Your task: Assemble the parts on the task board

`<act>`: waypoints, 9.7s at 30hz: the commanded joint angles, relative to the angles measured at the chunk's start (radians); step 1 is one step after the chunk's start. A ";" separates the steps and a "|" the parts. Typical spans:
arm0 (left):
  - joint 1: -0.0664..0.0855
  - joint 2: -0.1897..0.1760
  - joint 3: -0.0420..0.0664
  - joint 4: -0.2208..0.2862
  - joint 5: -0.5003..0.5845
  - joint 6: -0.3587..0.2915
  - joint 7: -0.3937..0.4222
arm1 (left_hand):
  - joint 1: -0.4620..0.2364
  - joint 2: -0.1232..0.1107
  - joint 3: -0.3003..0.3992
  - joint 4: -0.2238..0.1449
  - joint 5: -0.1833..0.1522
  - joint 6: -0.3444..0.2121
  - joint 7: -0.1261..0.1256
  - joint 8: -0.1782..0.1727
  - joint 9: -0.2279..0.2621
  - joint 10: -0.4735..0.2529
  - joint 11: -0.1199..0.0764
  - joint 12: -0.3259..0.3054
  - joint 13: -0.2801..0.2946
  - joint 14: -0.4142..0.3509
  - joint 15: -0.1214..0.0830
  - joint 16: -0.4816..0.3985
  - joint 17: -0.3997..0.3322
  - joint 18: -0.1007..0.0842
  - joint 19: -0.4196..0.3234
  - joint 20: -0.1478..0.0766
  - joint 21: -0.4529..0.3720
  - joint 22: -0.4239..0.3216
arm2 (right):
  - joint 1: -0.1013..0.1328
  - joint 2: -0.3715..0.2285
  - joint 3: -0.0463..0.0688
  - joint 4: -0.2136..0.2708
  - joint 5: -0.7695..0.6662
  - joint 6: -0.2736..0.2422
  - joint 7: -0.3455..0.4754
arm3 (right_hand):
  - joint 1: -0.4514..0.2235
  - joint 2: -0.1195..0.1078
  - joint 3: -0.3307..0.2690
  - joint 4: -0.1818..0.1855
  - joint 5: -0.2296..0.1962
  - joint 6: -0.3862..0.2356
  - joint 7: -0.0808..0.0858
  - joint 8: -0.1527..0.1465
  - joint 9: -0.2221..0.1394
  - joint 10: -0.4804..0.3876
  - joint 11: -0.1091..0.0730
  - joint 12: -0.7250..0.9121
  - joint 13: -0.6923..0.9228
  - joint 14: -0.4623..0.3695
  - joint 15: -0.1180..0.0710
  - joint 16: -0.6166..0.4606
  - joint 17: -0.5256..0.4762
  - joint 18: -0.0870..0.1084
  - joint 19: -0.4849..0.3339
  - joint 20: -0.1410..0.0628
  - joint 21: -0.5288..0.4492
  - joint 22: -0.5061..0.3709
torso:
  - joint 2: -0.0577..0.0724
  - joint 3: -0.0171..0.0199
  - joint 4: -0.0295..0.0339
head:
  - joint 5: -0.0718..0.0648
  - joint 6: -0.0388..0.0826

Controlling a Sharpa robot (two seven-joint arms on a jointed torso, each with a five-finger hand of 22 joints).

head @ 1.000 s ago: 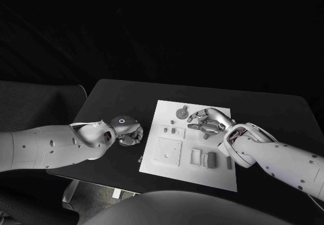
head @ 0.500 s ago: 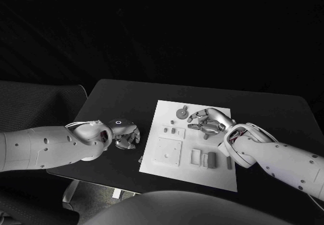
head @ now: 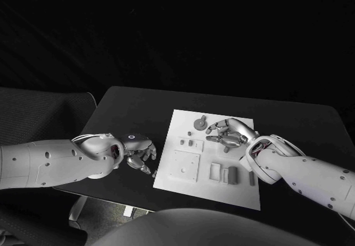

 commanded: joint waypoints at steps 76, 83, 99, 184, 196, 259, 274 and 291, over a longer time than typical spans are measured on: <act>-0.060 0.061 0.001 -0.071 0.157 -0.216 -0.088 | 0.081 0.076 0.135 0.098 -0.001 0.045 -0.013 0.050 0.015 0.036 -0.024 0.030 0.001 0.024 -0.023 0.021 -0.005 0.021 0.033 -0.011 0.010 0.021 | -0.002 0.000 0.000 -0.002 -0.008 0.013 0.006 | -0.009 0.004 0.005 0.000 0.006 -0.013 0.019 0.007 -0.002 0.002 0.007 0.004 0.000 0.008 0.002 0.003 0.000 0.012 0.007 0.000 -0.005 0.002 | 0.001 0.0006 -0.0027 | -0.001 0.000; -0.060 0.083 0.001 -0.087 0.138 -0.211 -0.090 | 0.096 0.051 0.125 0.101 -0.003 -0.001 0.001 0.027 0.005 0.014 -0.011 0.024 -0.001 0.011 -0.014 0.019 -0.006 0.022 0.020 -0.006 0.006 0.021 | -0.003 0.000 0.000 -0.001 -0.008 0.014 0.006 | -0.009 0.004 0.005 0.000 0.006 -0.013 0.019 0.007 -0.002 0.002 0.007 0.004 0.000 0.009 0.002 0.003 0.000 0.012 0.007 0.000 -0.005 0.002 | 0.000 0.0007 -0.0017 | -0.003 0.000; -0.060 0.102 0.001 -0.107 0.057 -0.255 -0.111 | 0.102 0.005 0.100 0.091 -0.003 -0.072 0.024 -0.010 -0.008 0.000 0.009 0.024 -0.001 0.003 0.003 0.014 -0.009 0.033 0.017 0.010 0.000 0.019 | -0.003 -0.002 0.000 0.000 -0.008 0.015 0.006 | -0.009 0.005 0.005 0.000 0.007 -0.013 0.019 0.007 -0.003 0.002 0.007 0.004 0.000 0.009 0.002 0.003 0.000 0.012 0.007 0.000 -0.005 0.002 | 0.001 -0.0002 -0.0013 | -0.008 0.000; -0.061 0.177 0.001 -0.188 0.083 -0.173 -0.091 | 0.189 0.127 0.224 0.146 -0.011 0.026 -0.004 0.044 0.018 -0.005 -0.013 0.040 0.002 -0.001 -0.013 0.034 -0.006 0.026 0.015 -0.001 0.024 0.023 | -0.005 -0.004 0.000 0.004 -0.008 0.016 0.008 | -0.013 0.008 0.006 0.001 0.012 -0.014 0.019 0.009 -0.004 0.002 0.007 0.005 -0.001 0.009 0.002 0.003 0.000 0.012 0.007 0.000 -0.005 0.002 | 0.000 -0.0003 -0.0004 | -0.019 0.000; -0.060 0.156 0.002 -0.180 0.096 -0.195 -0.069 | 0.190 0.117 0.250 0.149 -0.011 0.013 0.002 0.038 0.015 -0.013 -0.008 0.039 0.001 -0.008 -0.009 0.031 -0.008 0.025 0.007 0.001 0.026 0.023 | -0.005 -0.004 0.000 0.003 -0.008 0.015 0.008 | -0.014 0.007 0.006 0.001 0.013 -0.015 0.019 0.009 -0.004 0.002 0.007 0.005 -0.001 0.009 0.002 0.003 0.000 0.012 0.007 0.000 -0.005 0.002 | 0.000 -0.0004 -0.0005 | -0.019 0.000; 0.184 0.231 0.002 -0.008 0.138 -0.205 -0.019 | 0.170 0.086 0.257 0.176 -0.010 0.008 0.003 0.038 0.016 -0.013 -0.008 0.044 0.002 -0.007 -0.008 0.033 -0.011 0.030 0.009 0.002 0.033 0.023 | 0.027 0.158 0.016 -0.163 0.795 0.352 -0.209 | -0.076 -0.052 -0.085 -0.015 0.026 -0.107 0.052 -0.027 -0.027 -0.051 0.040 0.014 0.009 -0.031 0.033 0.000 0.004 0.012 -0.032 0.014 -0.021 0.005 | 0.000 -0.0002 -0.0003 | -0.083 0.078; 0.184 0.237 0.002 -0.010 0.133 -0.194 -0.019 | 0.174 0.089 0.257 0.173 -0.010 0.008 0.003 0.038 0.016 -0.014 -0.008 0.044 0.002 -0.007 -0.008 0.034 -0.011 0.030 0.009 0.002 0.034 0.023 | 0.032 0.139 0.038 -0.131 0.795 0.409 -0.198 | -0.061 -0.045 -0.105 -0.014 0.049 -0.113 0.058 -0.021 -0.026 -0.068 0.046 0.027 0.013 -0.046 0.040 0.007 0.008 0.012 -0.043 0.018 -0.023 0.007 | 0.001 0.0008 -0.0010 | -0.078 0.077; 0.184 0.248 0.002 -0.006 0.131 -0.188 -0.016 | 0.176 0.091 0.257 0.171 -0.010 0.008 0.003 0.039 0.016 -0.014 -0.008 0.044 0.003 -0.008 -0.008 0.035 -0.011 0.030 0.008 0.003 0.035 0.023 | 0.032 0.151 0.038 -0.144 0.788 0.382 -0.196 | -0.041 -0.024 -0.106 -0.015 0.053 -0.100 0.053 -0.006 -0.022 -0.070 0.042 0.034 0.012 -0.048 0.036 0.012 0.008 0.012 -0.043 0.019 -0.020 0.009 | 0.000 0.0000 -0.0001 | -0.079 0.073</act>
